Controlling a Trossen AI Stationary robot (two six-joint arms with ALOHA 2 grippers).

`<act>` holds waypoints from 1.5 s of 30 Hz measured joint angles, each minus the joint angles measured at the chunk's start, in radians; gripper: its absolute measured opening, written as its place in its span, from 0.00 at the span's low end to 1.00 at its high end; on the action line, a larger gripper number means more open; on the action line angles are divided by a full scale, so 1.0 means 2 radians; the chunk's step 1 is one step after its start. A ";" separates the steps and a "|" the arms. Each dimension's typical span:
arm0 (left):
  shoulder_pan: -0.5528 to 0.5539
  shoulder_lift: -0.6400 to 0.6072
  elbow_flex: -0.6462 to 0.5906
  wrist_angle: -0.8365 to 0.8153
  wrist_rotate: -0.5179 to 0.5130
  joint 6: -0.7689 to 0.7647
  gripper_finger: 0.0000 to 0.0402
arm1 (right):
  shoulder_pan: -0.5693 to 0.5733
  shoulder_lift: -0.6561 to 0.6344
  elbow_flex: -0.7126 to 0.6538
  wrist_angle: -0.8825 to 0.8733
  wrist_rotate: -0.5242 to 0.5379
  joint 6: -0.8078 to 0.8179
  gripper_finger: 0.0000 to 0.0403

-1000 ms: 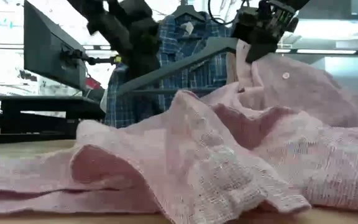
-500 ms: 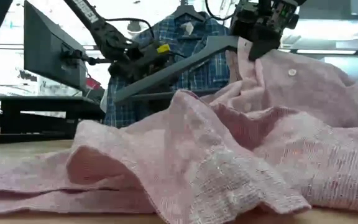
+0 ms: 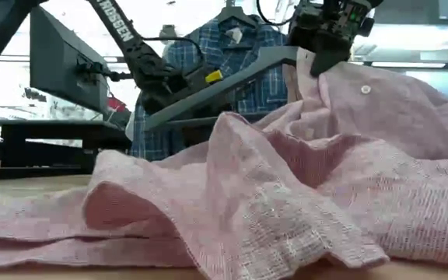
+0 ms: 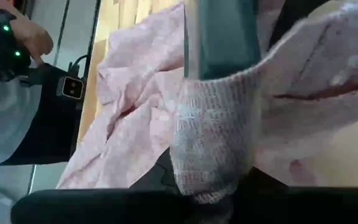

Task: Hang clothes
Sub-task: Hang the pink polo shirt on the hanger rack

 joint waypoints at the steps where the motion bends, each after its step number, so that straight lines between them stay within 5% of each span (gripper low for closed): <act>1: 0.000 -0.004 0.000 -0.011 -0.001 -0.001 0.05 | -0.003 -0.001 0.000 -0.003 0.000 0.002 0.07; 11: -0.005 -0.057 0.000 -0.155 -0.081 0.037 0.00 | -0.090 -0.074 0.003 -0.036 0.018 -0.001 0.07; 24: -0.046 -0.097 -0.001 -0.157 -0.165 -0.034 0.00 | -0.149 -0.111 0.003 -0.103 0.049 -0.029 0.07; 32: -0.070 -0.181 -0.001 -0.190 -0.248 -0.064 0.00 | -0.166 -0.111 0.003 -0.118 0.066 -0.030 0.10; 37: -0.087 -0.232 0.001 -0.207 -0.249 -0.066 0.00 | -0.177 -0.109 0.001 -0.131 0.182 -0.018 0.06; 45: -0.081 -0.233 0.000 -0.162 -0.319 -0.099 0.00 | -0.183 -0.111 0.001 -0.137 0.154 -0.047 0.06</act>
